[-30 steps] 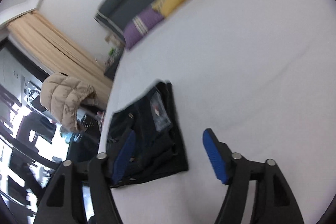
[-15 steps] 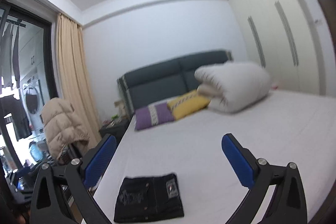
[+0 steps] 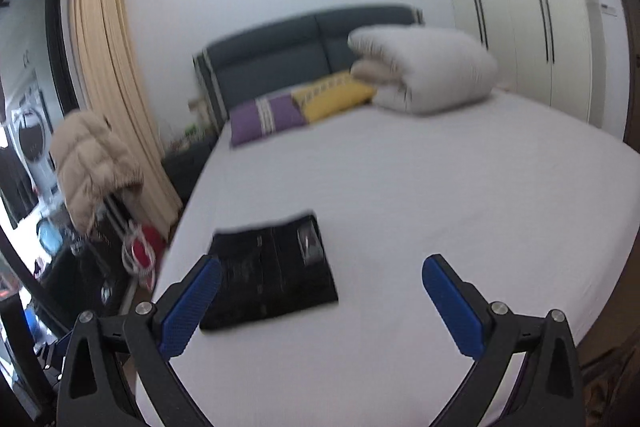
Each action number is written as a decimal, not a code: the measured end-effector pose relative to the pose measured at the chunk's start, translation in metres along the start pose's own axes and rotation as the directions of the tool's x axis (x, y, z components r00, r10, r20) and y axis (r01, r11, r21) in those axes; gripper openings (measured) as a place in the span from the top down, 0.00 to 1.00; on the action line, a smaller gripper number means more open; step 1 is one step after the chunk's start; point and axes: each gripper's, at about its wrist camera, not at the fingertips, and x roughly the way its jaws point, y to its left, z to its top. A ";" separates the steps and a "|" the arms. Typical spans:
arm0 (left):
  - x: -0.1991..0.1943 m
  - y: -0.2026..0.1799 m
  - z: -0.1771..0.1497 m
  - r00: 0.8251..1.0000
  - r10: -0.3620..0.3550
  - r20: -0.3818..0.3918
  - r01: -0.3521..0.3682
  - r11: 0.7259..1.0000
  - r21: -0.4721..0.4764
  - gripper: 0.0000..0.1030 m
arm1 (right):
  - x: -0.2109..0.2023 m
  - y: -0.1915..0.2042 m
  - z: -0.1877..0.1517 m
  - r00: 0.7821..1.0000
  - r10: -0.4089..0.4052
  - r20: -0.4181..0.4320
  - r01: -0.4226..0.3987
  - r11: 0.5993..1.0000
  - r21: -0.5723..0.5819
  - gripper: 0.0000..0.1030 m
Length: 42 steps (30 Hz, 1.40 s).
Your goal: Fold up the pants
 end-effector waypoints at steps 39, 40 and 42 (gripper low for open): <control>0.068 0.004 -0.043 0.989 -0.003 -0.149 -0.003 0.999 -0.039 0.00 | 0.043 0.027 -0.066 0.981 0.008 -0.195 -0.031 0.993 -0.116 0.00; 0.068 0.004 -0.043 0.989 -0.003 -0.149 -0.003 0.999 -0.040 0.00 | 0.043 0.027 -0.066 0.980 0.008 -0.198 -0.032 0.993 -0.118 0.00; 0.069 0.004 -0.043 0.989 -0.006 -0.151 -0.001 0.999 -0.041 0.00 | 0.043 0.029 -0.067 0.980 0.008 -0.201 -0.033 0.992 -0.122 0.00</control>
